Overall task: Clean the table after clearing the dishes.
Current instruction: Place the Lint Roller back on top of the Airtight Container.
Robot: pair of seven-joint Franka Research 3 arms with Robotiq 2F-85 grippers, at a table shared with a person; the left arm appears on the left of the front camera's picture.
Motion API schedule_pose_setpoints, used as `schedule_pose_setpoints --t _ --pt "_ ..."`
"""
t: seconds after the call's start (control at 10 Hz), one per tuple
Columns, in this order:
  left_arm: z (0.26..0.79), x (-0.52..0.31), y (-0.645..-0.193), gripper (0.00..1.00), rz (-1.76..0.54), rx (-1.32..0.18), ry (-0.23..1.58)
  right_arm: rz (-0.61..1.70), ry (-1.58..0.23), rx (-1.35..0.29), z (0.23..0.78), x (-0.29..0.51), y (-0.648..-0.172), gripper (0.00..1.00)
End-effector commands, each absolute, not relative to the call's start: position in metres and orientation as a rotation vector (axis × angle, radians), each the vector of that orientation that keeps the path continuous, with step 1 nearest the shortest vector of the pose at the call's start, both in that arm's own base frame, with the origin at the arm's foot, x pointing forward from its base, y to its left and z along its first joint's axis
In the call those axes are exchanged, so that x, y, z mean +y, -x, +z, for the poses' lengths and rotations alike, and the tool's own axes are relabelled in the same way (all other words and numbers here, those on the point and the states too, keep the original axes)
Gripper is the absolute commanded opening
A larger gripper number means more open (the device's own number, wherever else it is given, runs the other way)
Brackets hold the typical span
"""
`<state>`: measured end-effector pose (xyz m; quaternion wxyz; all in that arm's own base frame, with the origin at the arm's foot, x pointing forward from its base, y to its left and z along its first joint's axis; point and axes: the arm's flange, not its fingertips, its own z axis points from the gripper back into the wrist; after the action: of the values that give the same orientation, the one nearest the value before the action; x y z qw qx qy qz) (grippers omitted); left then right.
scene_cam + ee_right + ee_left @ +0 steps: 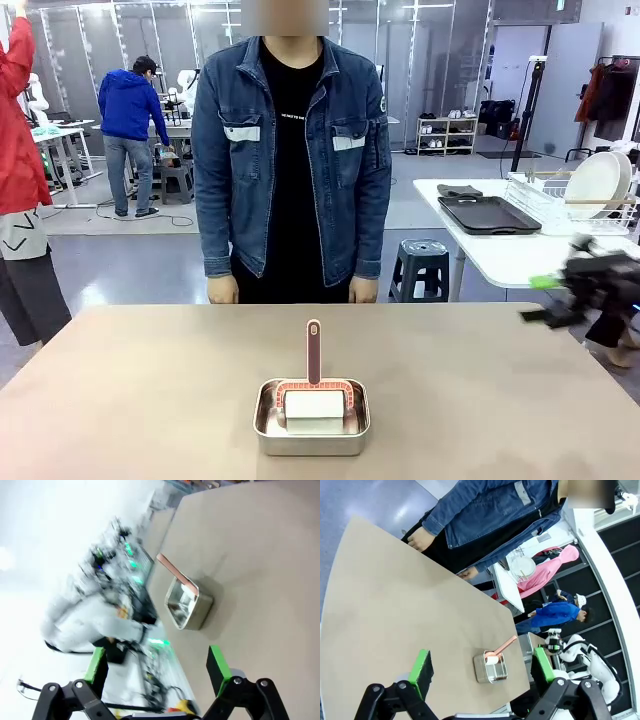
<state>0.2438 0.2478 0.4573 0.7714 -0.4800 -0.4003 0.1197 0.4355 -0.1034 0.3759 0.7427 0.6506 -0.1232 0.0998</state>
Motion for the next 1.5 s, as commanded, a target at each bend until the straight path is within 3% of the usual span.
schedule_pose_setpoints --t 0.0,0.3,0.5,0.6,1.4 --pt "0.460 0.250 -0.240 1.00 0.251 -0.861 1.043 -0.285 -1.614 -0.476 0.361 -0.182 -0.392 1.00" --pt "0.460 0.250 -0.240 1.00 0.251 -0.861 1.043 -0.519 -1.586 -0.574 0.333 -0.256 -0.310 1.00" --pt "0.460 0.250 -0.240 1.00 0.251 -0.861 1.043 -0.496 -1.539 -0.585 0.334 -0.260 -0.312 1.00" --pt "0.460 0.250 -0.240 1.00 0.251 -0.861 1.043 -0.501 -1.564 -0.553 0.321 -0.282 -0.288 1.00" --pt "0.460 0.250 -0.240 1.00 0.251 -0.861 1.043 -0.501 -1.564 -0.553 0.321 -0.282 -0.288 1.00"
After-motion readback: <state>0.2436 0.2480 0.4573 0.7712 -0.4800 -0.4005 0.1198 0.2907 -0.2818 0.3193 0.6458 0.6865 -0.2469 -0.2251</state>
